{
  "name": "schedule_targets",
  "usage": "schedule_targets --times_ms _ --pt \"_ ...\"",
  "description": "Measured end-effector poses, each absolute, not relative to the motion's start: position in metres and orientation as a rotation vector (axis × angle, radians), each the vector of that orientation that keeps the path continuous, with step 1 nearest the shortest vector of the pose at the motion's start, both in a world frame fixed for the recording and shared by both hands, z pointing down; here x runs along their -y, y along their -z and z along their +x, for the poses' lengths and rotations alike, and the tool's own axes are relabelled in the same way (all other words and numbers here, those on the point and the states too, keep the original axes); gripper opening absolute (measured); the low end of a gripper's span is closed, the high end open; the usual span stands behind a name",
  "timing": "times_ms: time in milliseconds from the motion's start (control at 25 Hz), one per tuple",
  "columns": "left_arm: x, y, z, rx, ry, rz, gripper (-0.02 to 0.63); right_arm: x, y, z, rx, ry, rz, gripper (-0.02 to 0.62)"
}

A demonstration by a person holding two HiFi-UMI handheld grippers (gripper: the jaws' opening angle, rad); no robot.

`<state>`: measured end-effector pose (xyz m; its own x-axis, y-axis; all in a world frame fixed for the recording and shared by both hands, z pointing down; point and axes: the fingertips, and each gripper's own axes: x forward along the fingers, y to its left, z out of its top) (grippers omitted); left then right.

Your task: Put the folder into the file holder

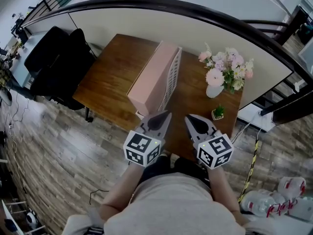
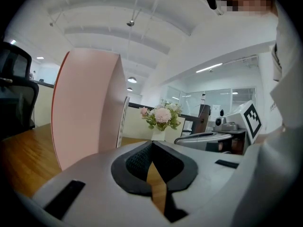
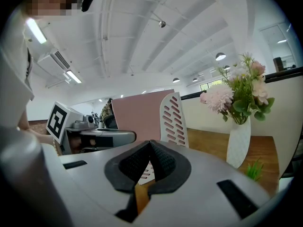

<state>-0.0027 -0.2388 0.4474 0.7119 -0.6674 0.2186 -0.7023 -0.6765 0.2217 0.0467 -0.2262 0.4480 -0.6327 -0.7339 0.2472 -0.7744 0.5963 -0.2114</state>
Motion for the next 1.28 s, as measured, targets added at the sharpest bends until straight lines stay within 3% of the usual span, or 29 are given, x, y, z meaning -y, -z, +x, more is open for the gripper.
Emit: schedule_targets --times_ms 1280 --pt "0.236 -0.453 0.012 1.022 -0.153 2.61 0.012 0.215 -0.441 0.033 2.77 -0.385 1.147 0.009"
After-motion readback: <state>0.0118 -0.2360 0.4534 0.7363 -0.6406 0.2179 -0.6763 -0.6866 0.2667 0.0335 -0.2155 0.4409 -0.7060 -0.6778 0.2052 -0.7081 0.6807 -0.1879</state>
